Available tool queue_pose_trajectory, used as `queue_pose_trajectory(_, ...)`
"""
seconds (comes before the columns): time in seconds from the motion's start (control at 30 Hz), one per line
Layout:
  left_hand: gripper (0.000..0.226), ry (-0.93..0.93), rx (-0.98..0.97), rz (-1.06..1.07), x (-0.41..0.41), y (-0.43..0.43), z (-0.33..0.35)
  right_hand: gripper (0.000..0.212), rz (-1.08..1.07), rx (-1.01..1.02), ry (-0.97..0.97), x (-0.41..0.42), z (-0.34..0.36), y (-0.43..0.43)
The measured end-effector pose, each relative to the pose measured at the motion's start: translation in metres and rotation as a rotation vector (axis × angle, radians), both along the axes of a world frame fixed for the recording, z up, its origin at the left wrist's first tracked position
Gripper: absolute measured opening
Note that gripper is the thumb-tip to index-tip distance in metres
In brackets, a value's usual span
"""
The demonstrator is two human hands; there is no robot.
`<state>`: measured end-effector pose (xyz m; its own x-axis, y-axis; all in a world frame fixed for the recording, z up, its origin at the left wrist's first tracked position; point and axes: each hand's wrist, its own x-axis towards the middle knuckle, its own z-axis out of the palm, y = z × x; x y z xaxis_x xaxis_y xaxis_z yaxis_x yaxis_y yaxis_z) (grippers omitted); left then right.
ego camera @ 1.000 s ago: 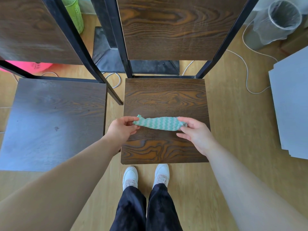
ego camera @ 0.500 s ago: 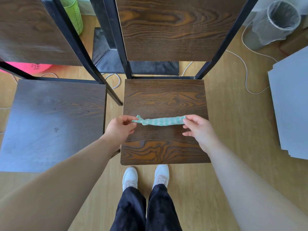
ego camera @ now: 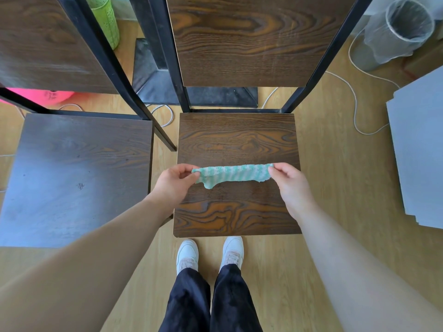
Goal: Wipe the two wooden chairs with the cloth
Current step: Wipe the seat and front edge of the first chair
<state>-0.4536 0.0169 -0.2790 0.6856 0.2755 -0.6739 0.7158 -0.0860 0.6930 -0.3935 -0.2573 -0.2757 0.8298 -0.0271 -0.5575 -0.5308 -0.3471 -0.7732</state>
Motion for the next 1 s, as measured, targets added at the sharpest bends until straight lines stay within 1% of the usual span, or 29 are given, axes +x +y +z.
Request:
queue_pose_trajectory(0.13,0.006,-0.004,-0.001,0.045,0.002,-0.004,-0.001,0.018,-0.080,0.121,0.050,0.001,0.000,0.005)
queue_pose_trajectory(0.33,0.009,-0.022,-0.022,0.084,0.006,-0.011,0.001,0.016,-0.114,0.097,0.052,0.001,-0.003,0.011)
queue_pose_trajectory(0.43,0.009,-0.027,-0.070,0.113,0.007,-0.013,0.001,0.018,-0.154,0.154,0.079,0.002,0.000,0.016)
queue_pose_trajectory(0.5,0.009,-0.027,-0.114,0.148,0.008,-0.015,0.000,0.014,-0.182,0.216,0.098,0.002,0.003,0.018)
queue_pose_trajectory(0.57,0.009,-0.031,-0.138,0.162,0.009,-0.017,0.001,0.014,-0.184,0.239,0.110,0.001,0.004,0.019)
queue_pose_trajectory(0.7,0.009,-0.022,-0.159,0.176,0.009,-0.019,0.002,0.019,-0.197,0.258,0.127,0.000,0.004,0.020)
queue_pose_trajectory(0.83,0.009,-0.009,-0.168,0.164,0.008,-0.021,0.004,0.014,-0.202,0.281,0.129,-0.003,0.005,0.026)
queue_pose_trajectory(1.0,0.009,0.008,-0.254,0.165,0.010,-0.034,0.008,0.015,-0.162,0.333,0.145,-0.010,0.007,0.051)
